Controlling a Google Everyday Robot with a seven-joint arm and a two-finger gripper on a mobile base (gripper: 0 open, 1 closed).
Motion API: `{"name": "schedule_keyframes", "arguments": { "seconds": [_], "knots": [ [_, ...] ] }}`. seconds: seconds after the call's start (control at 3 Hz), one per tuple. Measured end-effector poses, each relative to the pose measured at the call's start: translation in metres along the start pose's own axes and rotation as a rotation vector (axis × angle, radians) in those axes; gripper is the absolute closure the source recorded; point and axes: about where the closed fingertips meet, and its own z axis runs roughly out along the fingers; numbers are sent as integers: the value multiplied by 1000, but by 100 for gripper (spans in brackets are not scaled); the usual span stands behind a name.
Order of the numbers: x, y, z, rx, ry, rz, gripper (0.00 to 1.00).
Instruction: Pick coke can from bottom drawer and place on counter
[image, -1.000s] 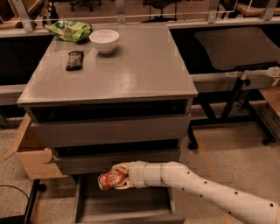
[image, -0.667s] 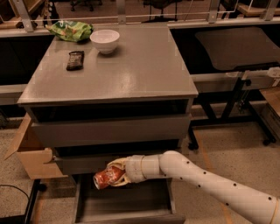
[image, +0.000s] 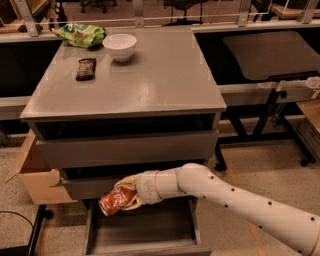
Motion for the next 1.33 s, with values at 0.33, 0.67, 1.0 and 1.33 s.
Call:
{"name": "schedule_keyframes", "arguments": {
  "seconds": [0.33, 0.67, 1.0, 1.33],
  "knots": [
    [-9, -17, -17, 50, -14, -53, 100],
    [-26, -45, -49, 95, -12, -139, 100],
    [-45, -78, -83, 116, 9, -235, 100],
    [-55, -110, -107, 117, 38, -317, 100]
  ]
}}
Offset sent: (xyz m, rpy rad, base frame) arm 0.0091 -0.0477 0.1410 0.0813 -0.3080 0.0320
